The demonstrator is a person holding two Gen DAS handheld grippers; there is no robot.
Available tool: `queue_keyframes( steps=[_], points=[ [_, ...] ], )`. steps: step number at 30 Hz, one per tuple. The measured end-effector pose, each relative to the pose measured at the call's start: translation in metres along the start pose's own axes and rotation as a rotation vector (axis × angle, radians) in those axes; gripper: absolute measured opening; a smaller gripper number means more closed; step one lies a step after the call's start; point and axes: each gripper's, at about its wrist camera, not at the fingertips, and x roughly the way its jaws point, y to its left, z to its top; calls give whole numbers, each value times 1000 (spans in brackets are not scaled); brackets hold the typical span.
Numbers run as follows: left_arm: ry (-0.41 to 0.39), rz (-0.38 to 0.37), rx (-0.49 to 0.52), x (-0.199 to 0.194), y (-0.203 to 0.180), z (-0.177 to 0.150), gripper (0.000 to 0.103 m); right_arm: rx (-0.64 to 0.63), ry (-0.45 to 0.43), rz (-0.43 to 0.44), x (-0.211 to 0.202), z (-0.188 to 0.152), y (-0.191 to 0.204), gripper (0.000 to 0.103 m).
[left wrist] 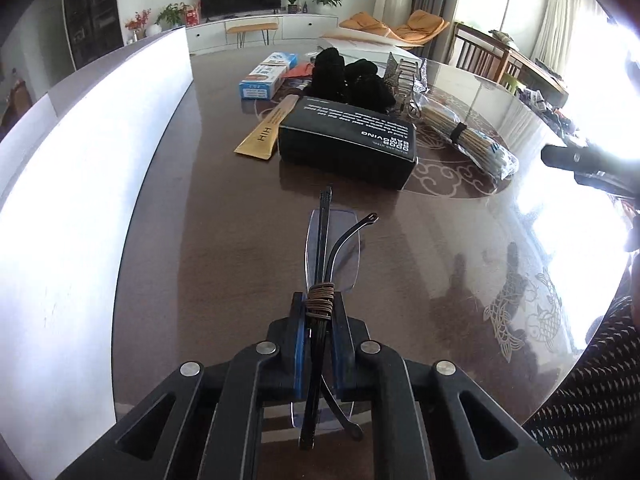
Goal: Organize objects
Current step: 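Lift the eyeglasses with the left tool while the right tool grasps the black soap box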
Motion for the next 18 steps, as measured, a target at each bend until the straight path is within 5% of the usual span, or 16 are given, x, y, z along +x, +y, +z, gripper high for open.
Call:
queue_keyframes(
  steps=[3,5,8,11,16,18],
  points=[
    [-1,-13,-20,-3,5,-5,10,-50,78,279,-6,24,57,97],
    [7,-26,-43,-5,9,-7,10,-169,101,366,10,39,105,97],
    [3,-25,-63,-11,15,-12,10,-307,168,296,55,47,152,96],
    [5,-20,-71,-11,19,-18,10,-252,275,305,87,48,172,94],
    [0,-27,-70,-11,18,-16,10,-175,299,262,100,44,195,91],
    [-1,-34,-71,-12,18,-16,10,-186,281,282,95,42,196,78]
  ],
)
